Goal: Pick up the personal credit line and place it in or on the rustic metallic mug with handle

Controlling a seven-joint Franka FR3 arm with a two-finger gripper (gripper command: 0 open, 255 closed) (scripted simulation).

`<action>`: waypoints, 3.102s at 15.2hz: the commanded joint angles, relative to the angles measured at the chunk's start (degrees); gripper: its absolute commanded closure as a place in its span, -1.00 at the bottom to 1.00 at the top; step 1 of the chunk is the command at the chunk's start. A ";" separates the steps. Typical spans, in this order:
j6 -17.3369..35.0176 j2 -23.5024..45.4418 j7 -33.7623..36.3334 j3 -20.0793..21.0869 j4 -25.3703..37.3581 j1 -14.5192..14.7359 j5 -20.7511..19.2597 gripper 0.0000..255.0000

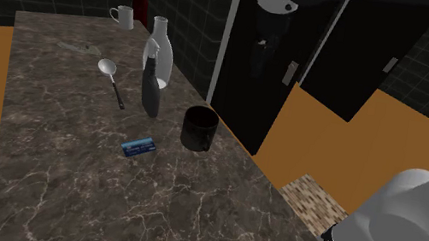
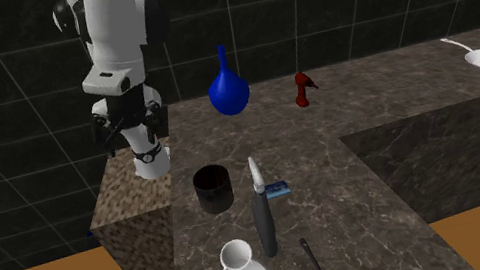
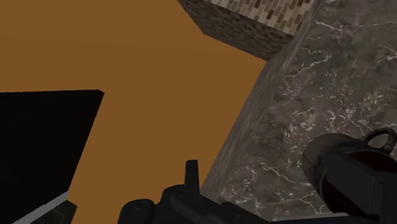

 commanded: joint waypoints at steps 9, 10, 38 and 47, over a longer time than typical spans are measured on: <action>-4.78 22.05 -5.82 7.18 17.36 5.61 -7.17 -1.00; -5.42 24.19 -6.38 7.81 19.09 6.36 -8.05 -1.00; -11.37 57.30 -20.45 14.34 38.77 23.71 -23.95 -1.00; -11.39 57.30 -20.45 14.34 38.79 23.71 -23.95 1.00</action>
